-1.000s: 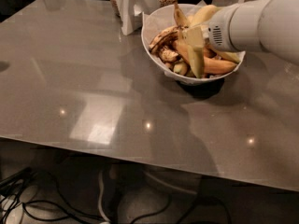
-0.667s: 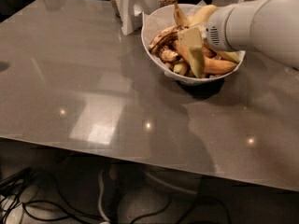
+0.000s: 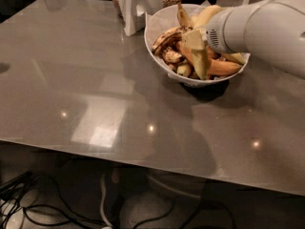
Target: Pick banana from white bowl
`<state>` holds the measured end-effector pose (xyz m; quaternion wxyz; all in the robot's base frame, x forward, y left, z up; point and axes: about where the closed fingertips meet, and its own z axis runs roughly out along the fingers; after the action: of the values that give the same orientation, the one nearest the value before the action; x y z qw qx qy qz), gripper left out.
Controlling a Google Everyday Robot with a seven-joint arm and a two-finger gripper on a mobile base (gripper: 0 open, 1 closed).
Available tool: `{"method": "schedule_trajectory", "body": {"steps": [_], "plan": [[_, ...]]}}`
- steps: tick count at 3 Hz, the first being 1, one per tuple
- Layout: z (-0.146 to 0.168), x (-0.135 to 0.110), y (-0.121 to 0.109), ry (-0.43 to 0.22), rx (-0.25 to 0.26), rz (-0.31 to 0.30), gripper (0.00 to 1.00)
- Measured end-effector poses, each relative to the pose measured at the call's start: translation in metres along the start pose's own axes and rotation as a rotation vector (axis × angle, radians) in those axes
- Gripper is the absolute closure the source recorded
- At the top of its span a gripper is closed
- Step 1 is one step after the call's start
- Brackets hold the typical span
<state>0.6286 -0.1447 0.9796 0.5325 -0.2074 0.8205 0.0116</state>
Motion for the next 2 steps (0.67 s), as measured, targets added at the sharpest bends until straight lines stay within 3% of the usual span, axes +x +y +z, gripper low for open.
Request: {"method": "schedule_trajectory", "body": {"steps": [2], "plan": [[0.0146, 0.0044, -0.003, 0.019, 0.017, 0.005, 0.48]]}}
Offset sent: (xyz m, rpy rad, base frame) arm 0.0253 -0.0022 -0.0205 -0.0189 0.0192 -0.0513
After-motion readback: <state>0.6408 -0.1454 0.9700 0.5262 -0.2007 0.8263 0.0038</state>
